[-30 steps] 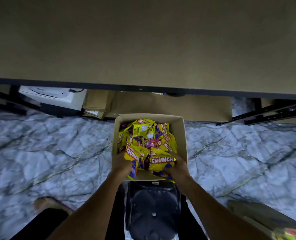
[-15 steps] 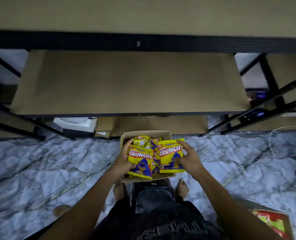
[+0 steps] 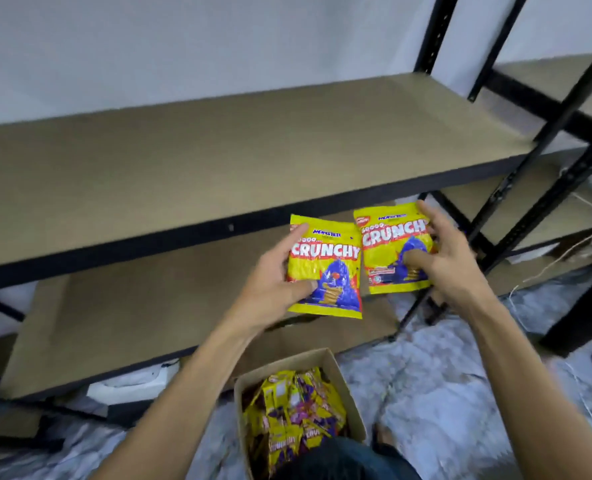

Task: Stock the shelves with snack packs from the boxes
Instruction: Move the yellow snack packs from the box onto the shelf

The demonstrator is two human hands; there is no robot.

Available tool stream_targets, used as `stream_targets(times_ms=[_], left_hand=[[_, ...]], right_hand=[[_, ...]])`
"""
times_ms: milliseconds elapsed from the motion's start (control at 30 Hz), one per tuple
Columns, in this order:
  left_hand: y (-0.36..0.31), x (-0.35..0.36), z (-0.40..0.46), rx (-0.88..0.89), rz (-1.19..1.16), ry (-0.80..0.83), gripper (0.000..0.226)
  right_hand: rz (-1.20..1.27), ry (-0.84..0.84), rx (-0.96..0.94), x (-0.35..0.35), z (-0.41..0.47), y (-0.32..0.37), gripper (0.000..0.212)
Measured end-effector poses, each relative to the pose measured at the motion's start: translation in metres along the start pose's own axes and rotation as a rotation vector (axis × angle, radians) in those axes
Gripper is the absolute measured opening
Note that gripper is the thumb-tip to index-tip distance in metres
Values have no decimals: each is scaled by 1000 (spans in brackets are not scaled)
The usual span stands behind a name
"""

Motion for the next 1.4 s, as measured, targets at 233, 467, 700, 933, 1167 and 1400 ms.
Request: stream_targets(times_ms=[233,467,700,933,1167,1400], left_hand=[[-114,9,80,194,79,-78,88],[-114,58,223,76,289,-168,91],[-149,101,338,64,702,-311,87],[-156,146,417,68,1156,-397,63],[-179,110,455,-61,918,-611,61],[-190,96,492,-107,392,-640,26]], right_hand=[[-33,-93,-159,-60,70,69,63],[-621,-61,-103,-126,210,64,66],[-766,-131,-210,-166,308,63,60],[-805,-180,-186,-215,372,63,59],[-331,-213,-278,-228,418,79,72],[-205,-277,-315,-236,455,92,69]])
Point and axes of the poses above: each hand's wrist, its own z-axis towards the middle knuckle, its own x-axis out of the palm, y = z × x, the point moved 10 cm from there along z, towards the middle knuckle, and after that the axes turned 2 degrees about y, right-handed, at the moved point
